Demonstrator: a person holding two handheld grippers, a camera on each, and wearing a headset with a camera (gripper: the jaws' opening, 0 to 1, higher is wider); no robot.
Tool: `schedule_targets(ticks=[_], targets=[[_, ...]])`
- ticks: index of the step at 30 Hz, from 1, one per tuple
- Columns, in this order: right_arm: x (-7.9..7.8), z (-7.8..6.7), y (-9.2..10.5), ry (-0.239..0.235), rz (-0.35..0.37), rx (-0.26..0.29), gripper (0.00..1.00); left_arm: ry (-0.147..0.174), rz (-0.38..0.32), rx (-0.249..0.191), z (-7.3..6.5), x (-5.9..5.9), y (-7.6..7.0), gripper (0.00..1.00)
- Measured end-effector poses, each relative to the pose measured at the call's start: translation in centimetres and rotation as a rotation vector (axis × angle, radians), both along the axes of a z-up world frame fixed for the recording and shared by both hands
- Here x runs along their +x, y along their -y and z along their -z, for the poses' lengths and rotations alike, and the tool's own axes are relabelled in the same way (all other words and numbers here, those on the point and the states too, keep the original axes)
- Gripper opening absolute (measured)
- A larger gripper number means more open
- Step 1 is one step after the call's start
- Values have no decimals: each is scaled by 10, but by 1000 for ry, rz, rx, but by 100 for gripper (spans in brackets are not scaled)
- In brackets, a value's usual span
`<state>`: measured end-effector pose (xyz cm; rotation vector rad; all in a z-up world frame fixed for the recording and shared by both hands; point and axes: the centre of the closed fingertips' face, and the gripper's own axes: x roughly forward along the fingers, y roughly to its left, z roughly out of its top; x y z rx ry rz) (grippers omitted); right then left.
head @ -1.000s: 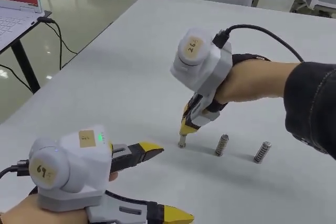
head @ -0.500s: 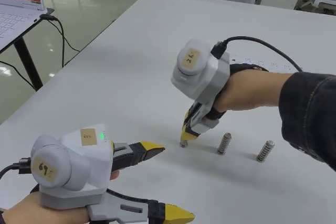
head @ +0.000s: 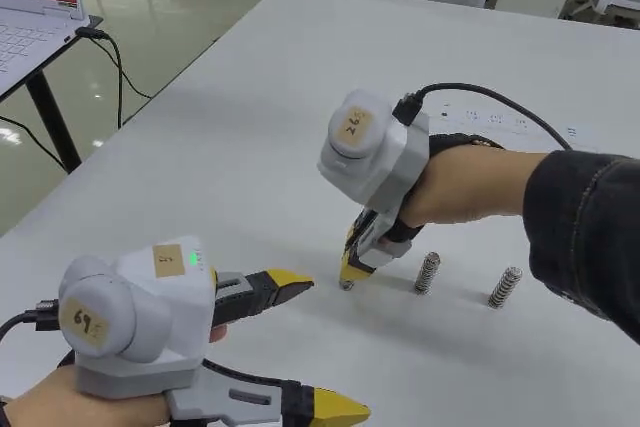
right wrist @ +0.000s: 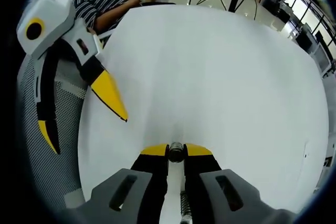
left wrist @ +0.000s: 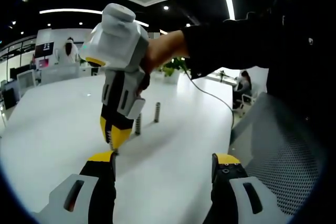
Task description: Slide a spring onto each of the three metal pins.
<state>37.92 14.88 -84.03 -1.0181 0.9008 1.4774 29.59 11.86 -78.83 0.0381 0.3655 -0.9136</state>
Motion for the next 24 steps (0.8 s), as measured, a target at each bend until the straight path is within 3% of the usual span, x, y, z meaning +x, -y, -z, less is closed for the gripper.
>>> schedule_targets(ticks=[21,24], targets=[[8,5,-6,36,4,9,9,0,3,3,0,0,0,70],[7,6,-5,37,-3,10,13,0,3,4,0,0,0,70]])
